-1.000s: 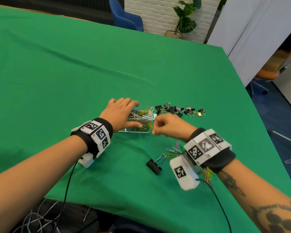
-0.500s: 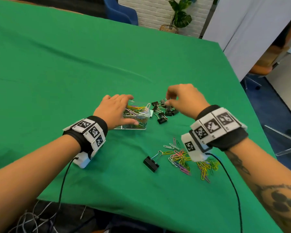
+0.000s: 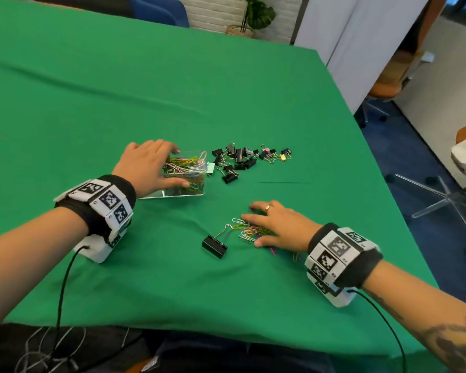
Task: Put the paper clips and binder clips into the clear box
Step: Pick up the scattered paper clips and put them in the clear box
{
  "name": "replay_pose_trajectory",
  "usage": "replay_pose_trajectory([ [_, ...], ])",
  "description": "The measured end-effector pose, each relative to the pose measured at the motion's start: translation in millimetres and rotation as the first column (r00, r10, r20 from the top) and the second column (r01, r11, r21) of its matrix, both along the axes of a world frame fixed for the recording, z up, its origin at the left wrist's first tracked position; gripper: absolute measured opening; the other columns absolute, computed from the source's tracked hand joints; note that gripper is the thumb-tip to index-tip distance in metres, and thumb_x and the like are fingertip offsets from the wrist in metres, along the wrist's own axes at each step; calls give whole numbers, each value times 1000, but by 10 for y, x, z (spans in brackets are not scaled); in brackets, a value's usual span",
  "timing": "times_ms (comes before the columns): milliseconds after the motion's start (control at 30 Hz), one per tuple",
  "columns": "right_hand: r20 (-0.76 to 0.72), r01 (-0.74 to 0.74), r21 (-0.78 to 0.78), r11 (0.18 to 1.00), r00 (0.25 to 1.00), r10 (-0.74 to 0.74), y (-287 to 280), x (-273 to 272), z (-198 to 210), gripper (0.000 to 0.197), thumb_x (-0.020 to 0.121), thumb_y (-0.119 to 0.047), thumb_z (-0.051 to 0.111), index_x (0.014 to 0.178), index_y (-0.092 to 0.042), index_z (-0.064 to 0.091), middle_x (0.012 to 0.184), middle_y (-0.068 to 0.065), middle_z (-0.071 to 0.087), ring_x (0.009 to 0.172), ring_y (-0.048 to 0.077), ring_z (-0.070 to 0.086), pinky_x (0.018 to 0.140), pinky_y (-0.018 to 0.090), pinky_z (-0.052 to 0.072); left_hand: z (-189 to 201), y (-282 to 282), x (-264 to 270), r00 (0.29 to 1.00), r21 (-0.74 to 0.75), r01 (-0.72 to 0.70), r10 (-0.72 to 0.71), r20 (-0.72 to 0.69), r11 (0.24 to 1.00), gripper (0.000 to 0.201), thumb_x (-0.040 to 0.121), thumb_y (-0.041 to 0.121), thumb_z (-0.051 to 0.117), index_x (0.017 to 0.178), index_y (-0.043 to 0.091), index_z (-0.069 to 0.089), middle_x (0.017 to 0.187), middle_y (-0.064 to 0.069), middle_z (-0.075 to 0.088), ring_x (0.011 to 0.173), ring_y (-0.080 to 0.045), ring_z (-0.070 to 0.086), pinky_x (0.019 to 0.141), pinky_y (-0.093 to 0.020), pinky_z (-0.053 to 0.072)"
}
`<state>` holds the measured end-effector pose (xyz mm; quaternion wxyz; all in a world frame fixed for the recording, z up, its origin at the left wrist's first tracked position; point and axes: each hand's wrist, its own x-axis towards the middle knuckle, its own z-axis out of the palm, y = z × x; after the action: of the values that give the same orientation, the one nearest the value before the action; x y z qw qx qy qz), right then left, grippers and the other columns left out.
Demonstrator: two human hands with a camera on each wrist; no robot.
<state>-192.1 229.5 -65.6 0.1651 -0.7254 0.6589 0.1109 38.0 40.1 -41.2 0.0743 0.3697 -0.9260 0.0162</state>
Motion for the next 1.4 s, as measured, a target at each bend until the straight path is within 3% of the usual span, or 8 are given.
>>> replay_pose_trajectory([
  [233,164,245,-75,967,959,-230,103,-35,-8,60,84,-38,61,134,-18,36,127,7,38,114,23,46,95,36,45,94,160,-165,991,-13,113,-112,69,993,107,52,92,8,120,20,47,118,0,59,106,-18,56,87,-36,40],
  [367,201,274,-58,960,945,-258,64,-13,-12,41,88,-29,58,121,-10,44,120,9,45,105,26,51,90,33,42,74,334,-283,988,10,142,-142,60,990,103,53,88,14,123,19,45,123,1,55,111,-17,53,91,-36,39],
  [733,155,267,-81,960,955,-252,8,-26,-40,23,89,-18,55,107,-4,53,111,15,57,104,30,54,87,35,42,1,437,-355,991,-3,131,-130,33,991,122,44,93,-10,121,17,46,116,0,58,105,-19,55,83,-35,38],
  [967,340,357,-229,906,901,-269,-20,-92,433,18,88,-18,60,99,-5,58,80,-1,52,70,14,46,54,14,29,-14,425,-350,991,9,125,-126,43,992,118,48,93,-6,120,17,48,113,-1,59,102,-20,57,81,-34,38],
  [1067,339,282,-371,885,928,-153,-280,62,704,21,88,-20,59,101,-5,57,86,-1,51,78,13,44,58,7,26,10,432,-353,992,28,113,-114,54,993,117,48,93,-5,119,17,48,112,-1,60,103,-20,57,81,-34,38],
  [1200,197,88,-420,903,980,-4,-701,425,769,24,89,-23,57,107,-7,55,110,9,59,100,23,53,84,28,39,19,436,-349,994,38,93,-95,51,995,114,50,94,1,113,15,52,105,-3,62,99,-22,60,77,-35,39],
  [1333,32,-10,-438,899,999,26,-868,598,748,33,87,-26,60,114,-9,54,115,11,58,106,27,56,85,33,42,18,437,-358,993,12,98,-99,58,995,100,53,88,25,111,10,50,101,-6,61,97,-24,59,77,-36,39],
  [1400,112,51,-461,886,994,1,-861,536,770,37,83,-30,65,112,-9,57,110,10,62,103,26,58,87,34,44,7,425,-356,994,-1,106,-106,41,994,99,53,86,25,116,13,49,108,-4,60,103,-22,57,81,-36,38],
])
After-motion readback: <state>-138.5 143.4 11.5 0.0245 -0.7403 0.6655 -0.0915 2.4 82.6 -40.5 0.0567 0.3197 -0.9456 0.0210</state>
